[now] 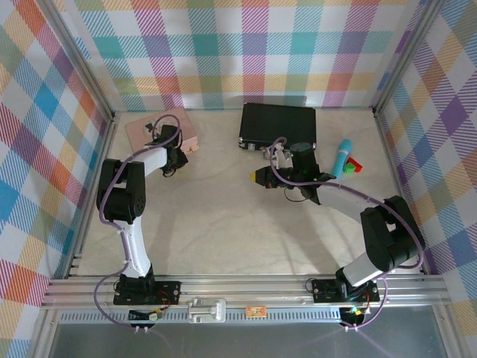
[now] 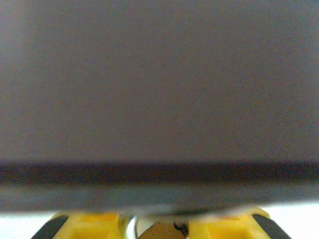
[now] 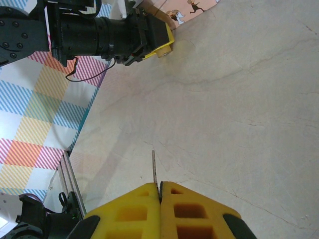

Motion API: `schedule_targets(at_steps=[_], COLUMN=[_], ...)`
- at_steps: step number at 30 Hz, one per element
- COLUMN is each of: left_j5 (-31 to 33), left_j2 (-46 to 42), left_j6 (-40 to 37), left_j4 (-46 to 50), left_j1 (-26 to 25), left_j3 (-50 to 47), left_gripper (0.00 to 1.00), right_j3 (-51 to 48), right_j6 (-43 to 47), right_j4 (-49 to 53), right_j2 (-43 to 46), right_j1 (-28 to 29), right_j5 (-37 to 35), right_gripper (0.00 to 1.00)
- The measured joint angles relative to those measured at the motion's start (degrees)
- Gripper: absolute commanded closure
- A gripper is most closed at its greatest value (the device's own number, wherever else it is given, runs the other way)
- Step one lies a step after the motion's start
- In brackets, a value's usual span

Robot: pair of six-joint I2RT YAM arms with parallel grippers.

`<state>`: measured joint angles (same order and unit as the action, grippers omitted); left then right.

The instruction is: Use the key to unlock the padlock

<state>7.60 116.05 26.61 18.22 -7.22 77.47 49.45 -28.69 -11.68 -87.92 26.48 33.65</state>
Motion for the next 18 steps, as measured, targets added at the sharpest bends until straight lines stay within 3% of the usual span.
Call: schedule_targets(at_steps=[9,14,18], left_j5=[-11.6,-14.3,-14.9], left_j2=[-8.0,-12.8,-16.1], left_j6=[9.0,12.2,13.6], left_j4=[0.4,-1.2,-3.9], left_j1=[-0.3,-0.6,-0.9], left_j3=[-8.0,-14.9,-19.6], left_gripper=[0.88,1.0,1.0], right_j3=[-0.2,-2.0,-2.9], right_j6=[0.0,-0.2,-0.7], right_j4=[-0.1,-0.7,-1.0], right_j2=[-1.7,-3.2,-3.2], right_j1=[0.0,0.1,0.2], right_j5=[1.0,1.4,1.5], right_gripper=[1.0,1.0,1.0])
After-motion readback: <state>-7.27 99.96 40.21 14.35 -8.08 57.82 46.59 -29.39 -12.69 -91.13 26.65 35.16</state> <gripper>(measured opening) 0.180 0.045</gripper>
